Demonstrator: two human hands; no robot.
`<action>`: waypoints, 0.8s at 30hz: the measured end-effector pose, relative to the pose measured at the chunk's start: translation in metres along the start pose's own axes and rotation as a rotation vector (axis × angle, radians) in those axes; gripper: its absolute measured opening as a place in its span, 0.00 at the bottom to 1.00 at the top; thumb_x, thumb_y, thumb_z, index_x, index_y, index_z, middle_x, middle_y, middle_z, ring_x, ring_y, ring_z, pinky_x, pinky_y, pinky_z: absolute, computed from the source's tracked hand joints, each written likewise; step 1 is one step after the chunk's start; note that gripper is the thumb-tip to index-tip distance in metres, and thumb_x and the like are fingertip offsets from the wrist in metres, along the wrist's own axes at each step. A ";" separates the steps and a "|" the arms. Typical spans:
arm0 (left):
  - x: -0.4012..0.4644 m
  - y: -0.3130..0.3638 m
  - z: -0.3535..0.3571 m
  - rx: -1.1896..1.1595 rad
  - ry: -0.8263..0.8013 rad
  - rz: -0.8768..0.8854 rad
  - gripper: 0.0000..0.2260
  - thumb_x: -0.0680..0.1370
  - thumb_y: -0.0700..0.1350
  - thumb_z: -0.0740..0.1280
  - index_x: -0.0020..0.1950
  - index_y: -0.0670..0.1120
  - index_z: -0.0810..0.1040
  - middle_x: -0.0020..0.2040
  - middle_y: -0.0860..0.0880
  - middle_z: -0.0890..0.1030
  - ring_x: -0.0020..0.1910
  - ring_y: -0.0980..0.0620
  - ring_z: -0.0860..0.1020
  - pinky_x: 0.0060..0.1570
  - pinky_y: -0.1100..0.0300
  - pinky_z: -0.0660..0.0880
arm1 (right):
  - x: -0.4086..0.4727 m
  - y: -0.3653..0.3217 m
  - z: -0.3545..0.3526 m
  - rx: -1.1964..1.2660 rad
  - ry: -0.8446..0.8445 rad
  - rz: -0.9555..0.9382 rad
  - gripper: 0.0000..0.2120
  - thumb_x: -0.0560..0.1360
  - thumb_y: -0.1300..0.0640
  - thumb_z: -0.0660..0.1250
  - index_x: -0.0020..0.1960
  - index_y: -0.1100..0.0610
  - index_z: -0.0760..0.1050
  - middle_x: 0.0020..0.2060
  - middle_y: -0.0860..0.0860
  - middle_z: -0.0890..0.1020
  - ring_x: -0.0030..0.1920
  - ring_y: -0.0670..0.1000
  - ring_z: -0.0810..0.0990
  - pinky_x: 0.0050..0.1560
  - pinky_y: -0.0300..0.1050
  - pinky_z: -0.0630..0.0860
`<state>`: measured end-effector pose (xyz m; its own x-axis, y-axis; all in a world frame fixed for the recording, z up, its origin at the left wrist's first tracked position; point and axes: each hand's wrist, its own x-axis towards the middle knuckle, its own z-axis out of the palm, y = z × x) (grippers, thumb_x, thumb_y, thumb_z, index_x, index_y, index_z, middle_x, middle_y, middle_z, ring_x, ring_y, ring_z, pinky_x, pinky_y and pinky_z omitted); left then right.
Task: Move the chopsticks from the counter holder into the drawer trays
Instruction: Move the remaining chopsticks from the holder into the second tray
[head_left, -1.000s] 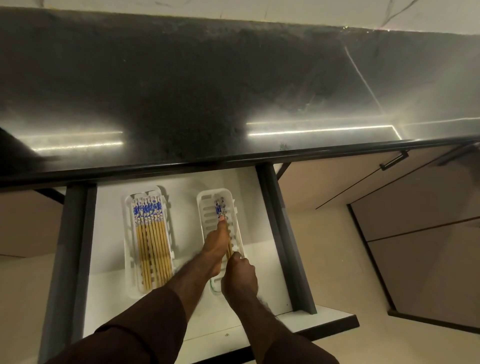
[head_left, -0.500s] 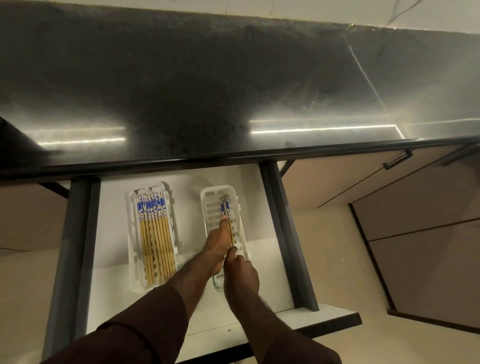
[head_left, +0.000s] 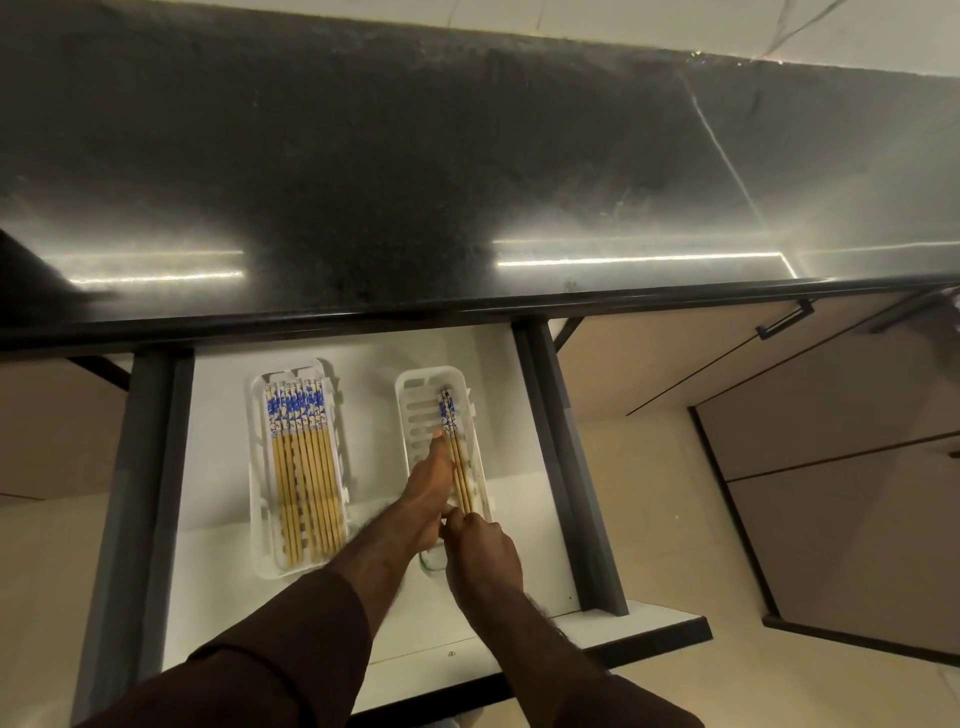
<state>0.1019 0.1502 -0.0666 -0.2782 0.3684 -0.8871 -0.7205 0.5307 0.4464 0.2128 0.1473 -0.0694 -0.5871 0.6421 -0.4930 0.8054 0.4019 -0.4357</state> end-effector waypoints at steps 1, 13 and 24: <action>-0.001 0.000 -0.001 0.001 -0.002 -0.002 0.33 0.81 0.66 0.47 0.74 0.44 0.69 0.70 0.41 0.74 0.66 0.37 0.74 0.68 0.39 0.70 | 0.000 0.000 0.001 0.021 -0.003 0.019 0.14 0.81 0.50 0.61 0.62 0.56 0.74 0.54 0.53 0.82 0.52 0.50 0.81 0.57 0.42 0.76; -0.036 0.008 -0.006 0.033 -0.004 0.022 0.31 0.81 0.64 0.48 0.74 0.45 0.68 0.72 0.44 0.72 0.69 0.39 0.72 0.69 0.40 0.65 | -0.011 -0.024 -0.024 -0.121 0.116 -0.080 0.11 0.80 0.55 0.64 0.61 0.56 0.76 0.51 0.52 0.83 0.46 0.51 0.83 0.51 0.45 0.80; -0.095 0.015 -0.033 0.140 0.009 0.368 0.13 0.81 0.49 0.63 0.61 0.43 0.78 0.53 0.43 0.84 0.51 0.43 0.83 0.54 0.48 0.80 | -0.056 -0.062 -0.066 0.021 0.390 -0.025 0.13 0.76 0.54 0.67 0.59 0.55 0.77 0.49 0.53 0.84 0.46 0.55 0.83 0.47 0.50 0.81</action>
<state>0.0965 0.0984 0.0202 -0.5076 0.5469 -0.6658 -0.4783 0.4639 0.7457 0.2012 0.1298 0.0347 -0.5284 0.8338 -0.1601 0.7868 0.4100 -0.4613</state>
